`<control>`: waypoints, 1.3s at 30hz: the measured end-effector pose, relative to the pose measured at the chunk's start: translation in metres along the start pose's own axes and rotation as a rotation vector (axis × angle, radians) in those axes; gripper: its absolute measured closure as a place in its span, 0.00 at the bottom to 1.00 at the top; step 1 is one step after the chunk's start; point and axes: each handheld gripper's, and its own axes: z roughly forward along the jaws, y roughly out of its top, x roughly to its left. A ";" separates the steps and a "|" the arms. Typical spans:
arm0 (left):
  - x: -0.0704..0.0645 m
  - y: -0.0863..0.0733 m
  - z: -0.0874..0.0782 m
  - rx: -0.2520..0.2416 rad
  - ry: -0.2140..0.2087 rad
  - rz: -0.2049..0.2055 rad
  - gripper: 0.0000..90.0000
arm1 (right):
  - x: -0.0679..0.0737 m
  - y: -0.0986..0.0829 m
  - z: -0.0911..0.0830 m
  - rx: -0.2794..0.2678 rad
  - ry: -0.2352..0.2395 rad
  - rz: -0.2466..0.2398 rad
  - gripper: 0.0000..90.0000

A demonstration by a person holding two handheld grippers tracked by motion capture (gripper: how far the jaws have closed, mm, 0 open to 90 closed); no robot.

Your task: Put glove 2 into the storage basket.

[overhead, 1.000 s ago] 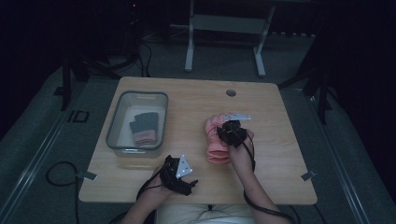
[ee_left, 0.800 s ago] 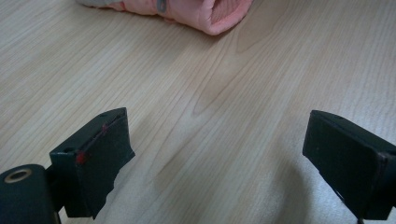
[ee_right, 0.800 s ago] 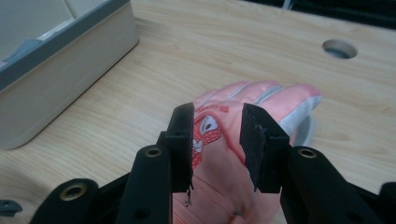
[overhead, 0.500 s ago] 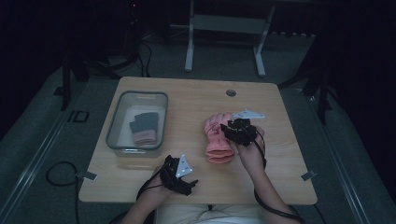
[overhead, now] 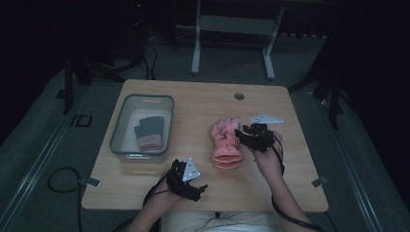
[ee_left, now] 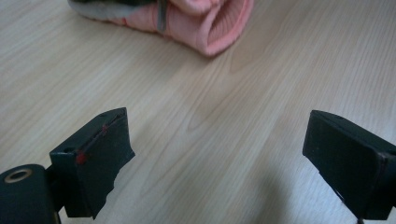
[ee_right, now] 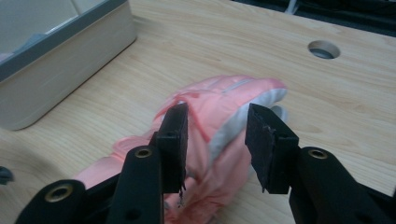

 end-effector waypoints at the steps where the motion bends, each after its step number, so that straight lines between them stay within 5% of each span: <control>1: 0.001 0.005 -0.003 -0.016 0.006 -0.001 0.08 | -0.002 0.000 -0.001 -0.001 0.001 0.002 0.66; 9: 0.013 0.046 -0.017 -0.068 -0.009 -0.082 0.10 | -0.008 0.016 0.000 -0.019 0.009 -0.028 0.65; 13: 0.030 0.077 -0.018 -0.091 0.100 -0.073 0.13 | -0.008 0.019 0.010 0.001 0.027 -0.016 0.63; 18: 0.054 0.101 -0.009 -0.073 0.139 -0.103 0.15 | -0.004 0.018 0.030 0.032 0.030 -0.001 0.57; 22: 0.071 0.107 0.010 -0.034 0.098 -0.190 0.16 | -0.006 0.004 0.049 0.094 0.030 0.027 0.53; 27: 0.092 0.099 0.050 0.079 0.021 -0.280 0.16 | -0.024 -0.019 0.059 0.188 0.042 0.073 0.52; 30: 0.100 0.094 0.071 0.122 -0.056 -0.362 0.16 | -0.033 -0.028 0.061 0.251 0.077 0.076 0.53; 35: 0.102 0.090 0.094 0.158 -0.080 -0.422 0.18 | -0.040 -0.034 0.064 0.267 0.123 0.110 0.56; 39: 0.107 0.086 0.105 0.148 -0.129 -0.466 0.27 | -0.034 -0.035 0.065 0.266 0.108 0.073 0.61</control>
